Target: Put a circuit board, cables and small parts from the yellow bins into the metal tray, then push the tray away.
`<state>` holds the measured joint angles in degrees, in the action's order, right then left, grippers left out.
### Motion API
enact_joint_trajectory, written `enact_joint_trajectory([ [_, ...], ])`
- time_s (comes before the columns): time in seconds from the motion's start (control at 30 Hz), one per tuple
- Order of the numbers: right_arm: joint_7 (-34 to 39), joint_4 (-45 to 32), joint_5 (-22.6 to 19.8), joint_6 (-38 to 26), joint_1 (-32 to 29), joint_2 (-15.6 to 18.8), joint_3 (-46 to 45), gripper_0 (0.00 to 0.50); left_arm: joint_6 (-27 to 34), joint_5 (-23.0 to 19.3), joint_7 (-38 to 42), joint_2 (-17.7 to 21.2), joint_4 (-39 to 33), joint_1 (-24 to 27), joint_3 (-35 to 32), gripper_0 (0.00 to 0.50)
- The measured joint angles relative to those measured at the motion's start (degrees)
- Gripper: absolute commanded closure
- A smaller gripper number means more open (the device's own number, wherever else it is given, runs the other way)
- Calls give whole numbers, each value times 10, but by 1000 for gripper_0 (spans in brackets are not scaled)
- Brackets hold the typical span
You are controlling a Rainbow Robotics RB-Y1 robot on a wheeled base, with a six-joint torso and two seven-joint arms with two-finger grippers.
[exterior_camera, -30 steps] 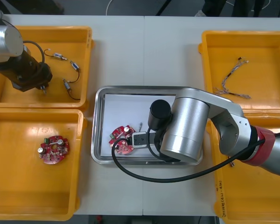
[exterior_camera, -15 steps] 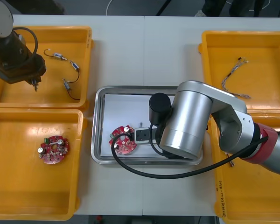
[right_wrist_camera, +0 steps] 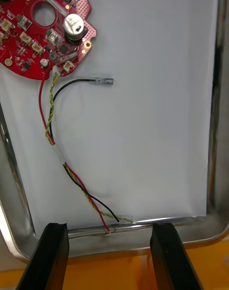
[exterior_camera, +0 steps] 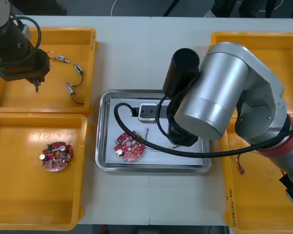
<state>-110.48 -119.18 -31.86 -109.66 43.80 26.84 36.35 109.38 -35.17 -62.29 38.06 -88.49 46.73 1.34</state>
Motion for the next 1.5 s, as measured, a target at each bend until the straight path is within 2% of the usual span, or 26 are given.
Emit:
enact_joint_trajectory([
  [0.1,0,-15,-4,-1,0,0,-31,0,1,-19,0,0,-37,-9,0,500],
  [0.23,0,-33,-7,-1,-1,0,-70,0,1,-22,0,-4,-82,-19,0,500],
  [0.47,0,-46,-28,-1,-7,11,-127,0,1,-20,1,-39,-132,-22,3,500],
  [0.73,0,-46,-38,-2,-35,32,-226,0,2,-17,42,-69,-168,-23,66,500],
  [0.93,0,-46,-39,-2,-57,46,-294,0,2,-17,83,-79,-173,-23,110,500],
  [1.1,0,-46,-17,-2,-64,51,-337,0,-3,-17,83,-89,-173,-23,136,499],
  [1.5,0,14,18,-2,-65,58,-409,0,-117,-14,83,-110,-111,-23,214,498],
])
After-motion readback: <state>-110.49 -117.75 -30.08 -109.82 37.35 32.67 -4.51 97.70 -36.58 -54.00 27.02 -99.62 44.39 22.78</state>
